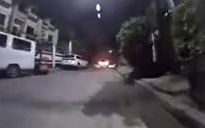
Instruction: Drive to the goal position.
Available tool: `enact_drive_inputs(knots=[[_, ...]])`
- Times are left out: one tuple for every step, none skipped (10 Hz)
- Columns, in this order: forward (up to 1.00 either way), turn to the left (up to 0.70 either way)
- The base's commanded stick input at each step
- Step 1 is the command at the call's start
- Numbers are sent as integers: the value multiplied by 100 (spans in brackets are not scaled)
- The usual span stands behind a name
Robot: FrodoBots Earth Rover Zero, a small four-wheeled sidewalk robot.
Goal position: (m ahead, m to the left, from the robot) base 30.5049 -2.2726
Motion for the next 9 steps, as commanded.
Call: enact_drive_inputs(knots=[[70,0],[70,0],[70,0],[70,0],[70,0],[70,0],[70,0],[70,0],[70,0]])
